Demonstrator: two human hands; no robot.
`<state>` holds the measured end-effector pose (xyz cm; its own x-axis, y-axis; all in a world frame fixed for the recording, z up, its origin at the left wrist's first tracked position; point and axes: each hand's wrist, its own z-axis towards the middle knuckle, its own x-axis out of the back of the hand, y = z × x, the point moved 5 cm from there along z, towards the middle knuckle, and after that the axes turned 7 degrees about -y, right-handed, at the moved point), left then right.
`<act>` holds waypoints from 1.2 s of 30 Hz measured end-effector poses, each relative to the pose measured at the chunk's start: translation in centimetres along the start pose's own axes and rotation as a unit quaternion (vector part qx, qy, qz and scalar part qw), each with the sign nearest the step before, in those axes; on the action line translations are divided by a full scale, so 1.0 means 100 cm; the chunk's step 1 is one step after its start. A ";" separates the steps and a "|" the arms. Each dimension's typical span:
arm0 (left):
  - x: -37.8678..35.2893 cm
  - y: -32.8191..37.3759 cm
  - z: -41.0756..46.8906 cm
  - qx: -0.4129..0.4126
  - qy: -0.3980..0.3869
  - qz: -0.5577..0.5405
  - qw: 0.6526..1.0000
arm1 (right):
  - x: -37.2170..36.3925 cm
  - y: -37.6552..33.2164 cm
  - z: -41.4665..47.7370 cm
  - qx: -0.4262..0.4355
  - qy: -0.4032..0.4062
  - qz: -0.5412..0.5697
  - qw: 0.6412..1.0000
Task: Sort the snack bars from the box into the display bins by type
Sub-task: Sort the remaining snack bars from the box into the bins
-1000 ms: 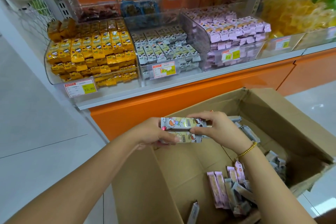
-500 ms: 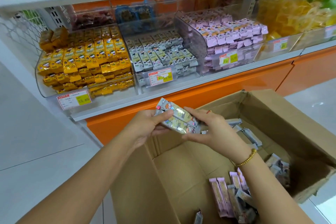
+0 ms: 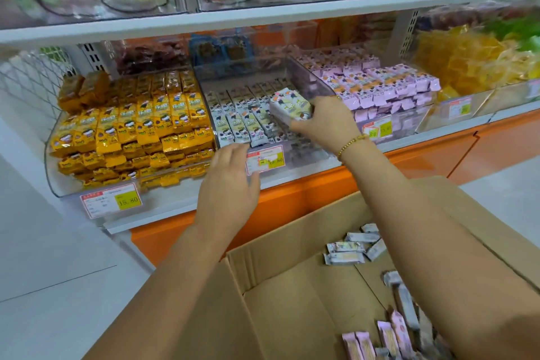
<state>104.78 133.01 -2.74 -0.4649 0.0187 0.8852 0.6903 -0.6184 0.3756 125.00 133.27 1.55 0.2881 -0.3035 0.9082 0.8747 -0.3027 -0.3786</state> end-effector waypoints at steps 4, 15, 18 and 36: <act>-0.011 -0.002 0.001 -0.012 -0.034 0.049 0.998 | -0.021 -0.005 0.047 -0.058 -0.108 -0.087 0.989; -0.010 -0.004 -0.017 -0.030 -0.043 -0.016 0.999 | -0.030 0.002 0.009 0.070 0.012 0.083 0.994; -0.021 -0.002 -0.040 -0.039 -0.083 -0.023 0.996 | -0.030 0.013 -0.043 0.140 0.079 0.107 0.981; -0.128 -0.025 -0.204 -0.062 -0.439 0.066 0.894 | -0.315 0.118 -0.334 0.175 -0.636 -0.062 0.749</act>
<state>97.66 118.26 -20.58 0.2674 0.5149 0.8145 0.6152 -0.7418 0.2669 113.23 109.08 -37.51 0.1395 0.8816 0.4509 0.9098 0.0656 -0.4097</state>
